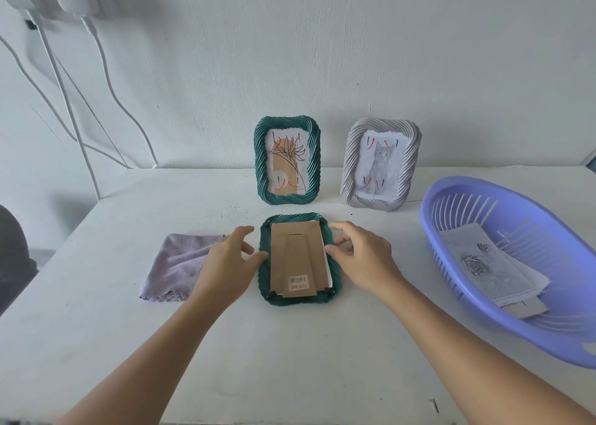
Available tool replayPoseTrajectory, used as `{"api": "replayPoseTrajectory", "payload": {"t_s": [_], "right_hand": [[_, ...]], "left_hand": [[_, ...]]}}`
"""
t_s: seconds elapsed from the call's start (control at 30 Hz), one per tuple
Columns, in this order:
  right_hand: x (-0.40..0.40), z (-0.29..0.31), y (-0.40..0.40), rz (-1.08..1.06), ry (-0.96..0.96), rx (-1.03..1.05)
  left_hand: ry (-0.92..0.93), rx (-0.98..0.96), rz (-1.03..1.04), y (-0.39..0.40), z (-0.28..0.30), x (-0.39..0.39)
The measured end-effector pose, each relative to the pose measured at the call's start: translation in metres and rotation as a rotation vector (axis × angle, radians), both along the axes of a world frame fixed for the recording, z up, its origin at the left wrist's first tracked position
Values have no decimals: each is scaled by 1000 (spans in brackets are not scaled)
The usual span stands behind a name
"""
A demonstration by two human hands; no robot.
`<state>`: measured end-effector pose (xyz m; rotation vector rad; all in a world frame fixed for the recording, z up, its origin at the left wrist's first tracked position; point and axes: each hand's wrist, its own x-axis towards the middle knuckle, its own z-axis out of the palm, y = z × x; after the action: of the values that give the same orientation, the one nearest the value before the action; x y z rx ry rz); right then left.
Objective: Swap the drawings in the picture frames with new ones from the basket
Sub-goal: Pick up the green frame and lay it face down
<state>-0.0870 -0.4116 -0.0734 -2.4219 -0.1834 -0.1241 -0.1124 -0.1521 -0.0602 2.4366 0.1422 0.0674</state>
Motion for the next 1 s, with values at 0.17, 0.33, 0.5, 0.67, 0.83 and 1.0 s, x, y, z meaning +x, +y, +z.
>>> {"api": "replayPoseTrajectory", "payload": {"t_s": [0.17,0.33,0.5,0.67,0.83,1.0], "right_hand": [[-28,-1,-17,216,93,135],[-37,-3,-27,329,196,142],[-34,0,-26,333,201,98],[-34,1,-25,322,209,90],[-33,2,-24,331,219,81],[-31,0,-25,341,233,67]], "left_hand": [[-29,-164,-176,4,-5,-27],[57,-228,-275,10,-13,-40],[80,-218,-297,13,-14,-37],[92,-209,-323,13,-11,-38],[120,-220,-354,13,-8,-38],[171,-217,-400,12,-5,-36]]}}
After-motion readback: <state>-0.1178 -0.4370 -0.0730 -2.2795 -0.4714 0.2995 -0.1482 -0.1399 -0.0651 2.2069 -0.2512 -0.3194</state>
